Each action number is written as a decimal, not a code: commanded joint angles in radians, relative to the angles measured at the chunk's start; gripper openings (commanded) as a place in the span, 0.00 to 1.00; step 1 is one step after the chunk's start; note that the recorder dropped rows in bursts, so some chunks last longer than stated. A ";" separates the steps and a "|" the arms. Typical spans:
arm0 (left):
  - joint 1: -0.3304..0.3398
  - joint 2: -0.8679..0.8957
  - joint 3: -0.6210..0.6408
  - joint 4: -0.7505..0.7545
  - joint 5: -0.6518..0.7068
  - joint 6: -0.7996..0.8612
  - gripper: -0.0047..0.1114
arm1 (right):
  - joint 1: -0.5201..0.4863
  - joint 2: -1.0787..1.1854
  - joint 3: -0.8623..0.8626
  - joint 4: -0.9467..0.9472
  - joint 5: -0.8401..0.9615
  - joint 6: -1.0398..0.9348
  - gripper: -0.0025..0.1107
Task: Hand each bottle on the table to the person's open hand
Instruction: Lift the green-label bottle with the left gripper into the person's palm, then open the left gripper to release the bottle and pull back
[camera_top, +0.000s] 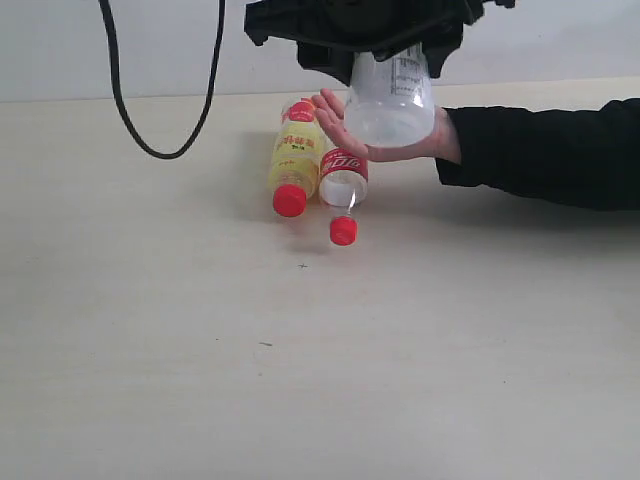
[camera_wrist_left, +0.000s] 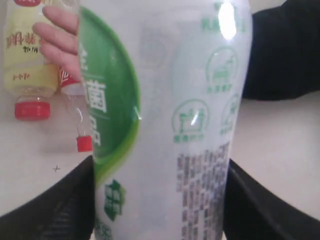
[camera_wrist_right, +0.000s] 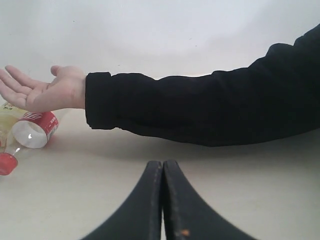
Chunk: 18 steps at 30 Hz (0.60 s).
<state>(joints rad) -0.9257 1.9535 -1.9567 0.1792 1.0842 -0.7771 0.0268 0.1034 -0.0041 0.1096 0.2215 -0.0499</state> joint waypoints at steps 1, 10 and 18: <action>0.049 0.028 -0.007 -0.035 -0.118 -0.008 0.04 | -0.004 0.002 0.004 -0.006 -0.006 -0.001 0.02; 0.132 0.138 -0.008 -0.069 -0.231 -0.015 0.04 | -0.004 0.002 0.004 -0.006 -0.006 -0.001 0.02; 0.174 0.222 -0.008 -0.132 -0.379 -0.015 0.04 | -0.004 0.002 0.004 -0.006 -0.006 -0.001 0.02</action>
<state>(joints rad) -0.7630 2.1631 -1.9567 0.0621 0.7562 -0.7879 0.0268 0.1034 -0.0041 0.1096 0.2215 -0.0499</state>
